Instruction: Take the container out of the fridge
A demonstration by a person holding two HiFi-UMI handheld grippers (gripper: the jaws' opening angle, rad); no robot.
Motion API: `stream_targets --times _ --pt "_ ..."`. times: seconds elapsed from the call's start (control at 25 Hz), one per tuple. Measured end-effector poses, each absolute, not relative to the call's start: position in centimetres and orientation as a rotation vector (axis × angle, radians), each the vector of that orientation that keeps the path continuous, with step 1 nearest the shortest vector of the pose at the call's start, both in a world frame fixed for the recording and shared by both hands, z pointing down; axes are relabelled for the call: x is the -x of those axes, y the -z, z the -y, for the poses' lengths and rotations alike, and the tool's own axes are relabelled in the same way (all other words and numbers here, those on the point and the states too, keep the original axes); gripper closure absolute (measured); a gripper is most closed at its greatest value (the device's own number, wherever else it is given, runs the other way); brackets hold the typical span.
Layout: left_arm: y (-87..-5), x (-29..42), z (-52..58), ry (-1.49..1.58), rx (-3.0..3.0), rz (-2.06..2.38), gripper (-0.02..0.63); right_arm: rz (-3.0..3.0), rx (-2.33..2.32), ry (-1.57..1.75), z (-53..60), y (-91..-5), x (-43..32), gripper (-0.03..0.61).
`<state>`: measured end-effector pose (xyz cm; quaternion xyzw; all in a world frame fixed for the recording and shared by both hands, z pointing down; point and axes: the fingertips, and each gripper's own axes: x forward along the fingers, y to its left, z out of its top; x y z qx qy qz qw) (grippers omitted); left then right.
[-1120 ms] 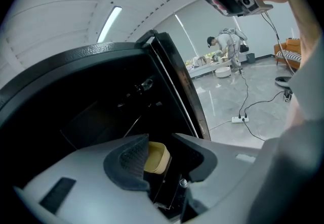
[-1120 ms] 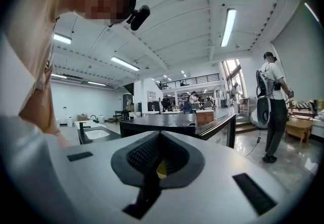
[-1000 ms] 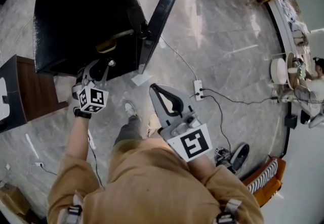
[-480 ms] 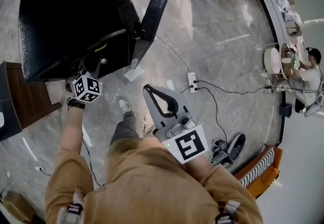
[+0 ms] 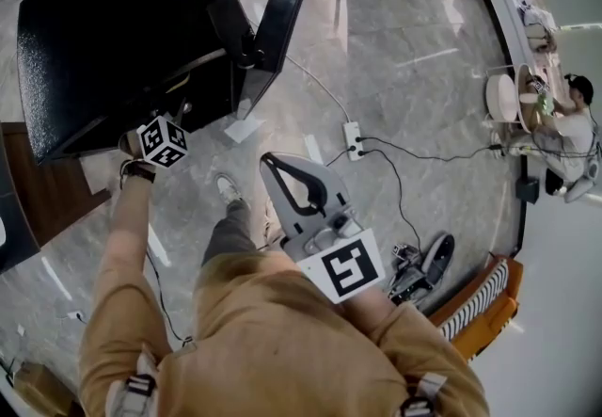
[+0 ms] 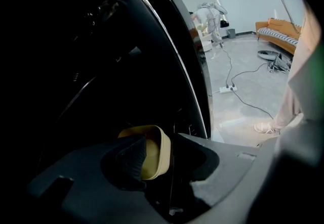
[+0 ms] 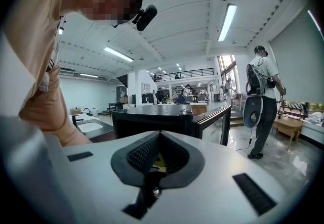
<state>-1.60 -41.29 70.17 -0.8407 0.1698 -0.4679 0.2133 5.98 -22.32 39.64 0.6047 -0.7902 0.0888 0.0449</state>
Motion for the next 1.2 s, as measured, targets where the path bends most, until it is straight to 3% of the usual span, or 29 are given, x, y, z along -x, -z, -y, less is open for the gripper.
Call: stream_targets --times 0.56,1.2 --pt "-75.7 1.8 43.4 1.553 2.268 -0.327 0.454 2.378 -1.857 -0.292 23.0 -40.4 -6.1 0.578" --pt "-77.4 1.5 43.4 1.626 2.279 -0.283 0.454 2.335 -1.906 -0.319 22.2 -41.0 -7.1 0.578"
